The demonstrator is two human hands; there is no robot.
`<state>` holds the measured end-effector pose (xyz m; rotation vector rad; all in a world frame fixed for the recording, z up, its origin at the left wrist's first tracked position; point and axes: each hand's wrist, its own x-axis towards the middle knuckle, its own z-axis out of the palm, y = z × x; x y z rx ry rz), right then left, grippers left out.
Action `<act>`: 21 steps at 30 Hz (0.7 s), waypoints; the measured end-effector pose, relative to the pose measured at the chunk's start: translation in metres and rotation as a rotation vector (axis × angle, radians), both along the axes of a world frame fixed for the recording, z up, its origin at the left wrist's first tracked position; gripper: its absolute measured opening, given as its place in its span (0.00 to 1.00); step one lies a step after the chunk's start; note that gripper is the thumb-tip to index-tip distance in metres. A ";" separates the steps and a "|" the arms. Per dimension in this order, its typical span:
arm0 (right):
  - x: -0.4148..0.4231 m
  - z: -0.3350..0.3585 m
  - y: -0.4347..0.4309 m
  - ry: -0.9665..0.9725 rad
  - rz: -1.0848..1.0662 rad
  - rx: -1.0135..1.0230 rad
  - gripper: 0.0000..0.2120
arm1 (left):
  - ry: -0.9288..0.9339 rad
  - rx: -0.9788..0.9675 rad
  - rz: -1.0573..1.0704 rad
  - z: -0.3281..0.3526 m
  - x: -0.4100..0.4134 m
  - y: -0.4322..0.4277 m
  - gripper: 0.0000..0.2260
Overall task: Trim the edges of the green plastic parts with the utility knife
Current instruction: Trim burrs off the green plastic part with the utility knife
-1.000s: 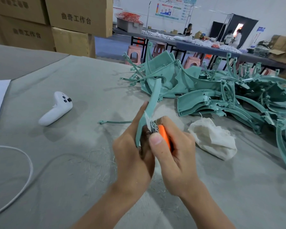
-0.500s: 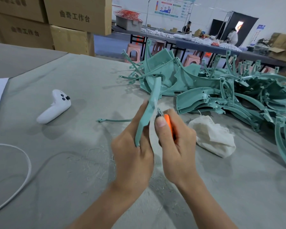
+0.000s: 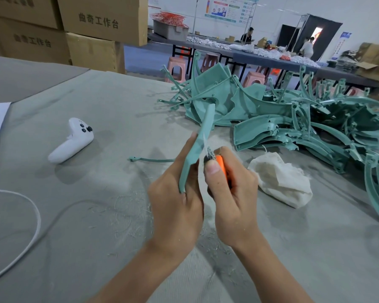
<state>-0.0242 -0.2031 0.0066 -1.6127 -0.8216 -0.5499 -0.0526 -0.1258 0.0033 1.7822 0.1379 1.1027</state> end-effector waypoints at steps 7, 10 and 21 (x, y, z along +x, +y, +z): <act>0.011 -0.002 -0.007 0.105 -0.082 0.019 0.21 | -0.025 0.032 0.031 -0.010 0.001 -0.004 0.08; 0.004 -0.001 -0.004 -0.030 -0.004 0.004 0.17 | -0.067 -0.074 -0.019 -0.012 0.003 -0.004 0.10; 0.005 0.000 -0.006 -0.055 0.013 0.008 0.17 | -0.077 -0.022 0.019 -0.013 0.003 -0.005 0.08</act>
